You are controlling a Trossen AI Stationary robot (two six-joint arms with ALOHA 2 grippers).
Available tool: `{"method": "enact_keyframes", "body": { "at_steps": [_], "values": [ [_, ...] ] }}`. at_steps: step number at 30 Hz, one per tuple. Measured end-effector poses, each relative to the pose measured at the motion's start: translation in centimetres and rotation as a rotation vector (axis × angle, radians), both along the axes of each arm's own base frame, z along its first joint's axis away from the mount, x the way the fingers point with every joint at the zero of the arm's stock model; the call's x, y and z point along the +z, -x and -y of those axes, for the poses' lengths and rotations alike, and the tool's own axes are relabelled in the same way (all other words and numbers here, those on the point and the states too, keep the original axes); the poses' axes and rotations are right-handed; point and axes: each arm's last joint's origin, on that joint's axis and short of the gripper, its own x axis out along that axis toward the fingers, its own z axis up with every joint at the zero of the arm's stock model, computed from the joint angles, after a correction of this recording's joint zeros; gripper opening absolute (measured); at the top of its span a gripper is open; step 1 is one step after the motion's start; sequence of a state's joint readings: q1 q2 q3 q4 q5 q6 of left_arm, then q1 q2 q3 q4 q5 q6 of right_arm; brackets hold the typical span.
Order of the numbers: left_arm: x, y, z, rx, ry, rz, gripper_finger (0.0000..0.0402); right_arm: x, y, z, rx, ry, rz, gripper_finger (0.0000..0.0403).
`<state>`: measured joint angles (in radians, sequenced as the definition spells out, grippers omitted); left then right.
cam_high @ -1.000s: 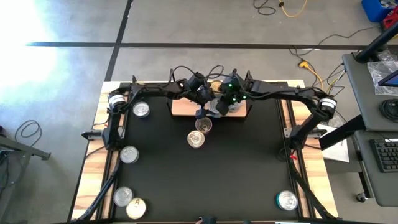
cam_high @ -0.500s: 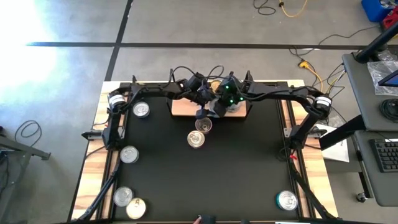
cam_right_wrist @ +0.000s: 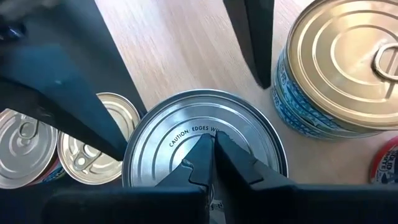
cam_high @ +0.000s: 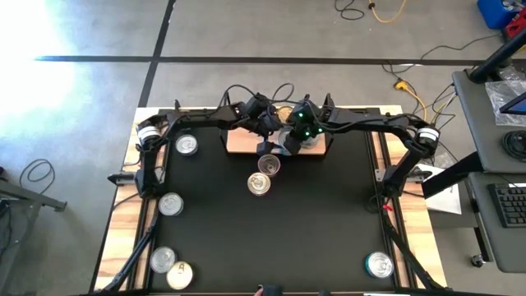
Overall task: Stack canned seafood by type on shelf
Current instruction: Stack the yellow-blue tuna can on top of the other yellow-blue tuna can on the shelf
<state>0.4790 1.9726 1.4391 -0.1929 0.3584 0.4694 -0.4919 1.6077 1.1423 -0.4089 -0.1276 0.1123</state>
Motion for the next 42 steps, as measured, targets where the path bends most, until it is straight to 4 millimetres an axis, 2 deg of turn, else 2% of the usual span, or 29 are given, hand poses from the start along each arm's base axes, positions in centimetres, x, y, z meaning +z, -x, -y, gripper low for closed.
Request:
{"method": "enact_keyframes", "body": {
  "at_steps": [9, 20, 24, 30, 36, 39, 42],
  "values": [
    [2.5, 1.3, 0.4, 0.061, -0.032, -0.024, 0.0395, -0.1, 0.0, 0.0, -0.003, -0.004, -0.001, 0.0012],
    [9.7, 4.1, 2.2, 0.132, 0.020, 0.142, 0.0395, 0.0, -0.3, 0.2, 0.003, 0.025, 0.031, 0.0012],
    [11.6, 5.0, 2.8, 0.139, 0.017, 0.192, 0.0395, 0.2, -0.4, 0.6, -0.022, 0.065, 0.049, 0.0012],
    [12.8, 5.5, 3.5, 0.142, 0.031, 0.225, 0.0395, 0.2, -0.2, 1.1, -0.045, 0.080, 0.056, 0.0012],
    [13.7, 5.6, 5.1, 0.108, 0.037, 0.250, 0.0395, 0.4, -0.1, 1.5, -0.072, 0.083, 0.078, 0.0012],
    [13.9, 5.5, 5.7, 0.113, 0.026, 0.250, 0.0395, 1.0, -0.2, 1.6, -0.095, 0.088, 0.113, 0.0012],
    [13.7, 5.6, 5.9, 0.150, 0.010, 0.213, 0.0395, 2.5, -0.4, 2.0, -0.105, 0.108, 0.156, 0.0012]
  ]
}}
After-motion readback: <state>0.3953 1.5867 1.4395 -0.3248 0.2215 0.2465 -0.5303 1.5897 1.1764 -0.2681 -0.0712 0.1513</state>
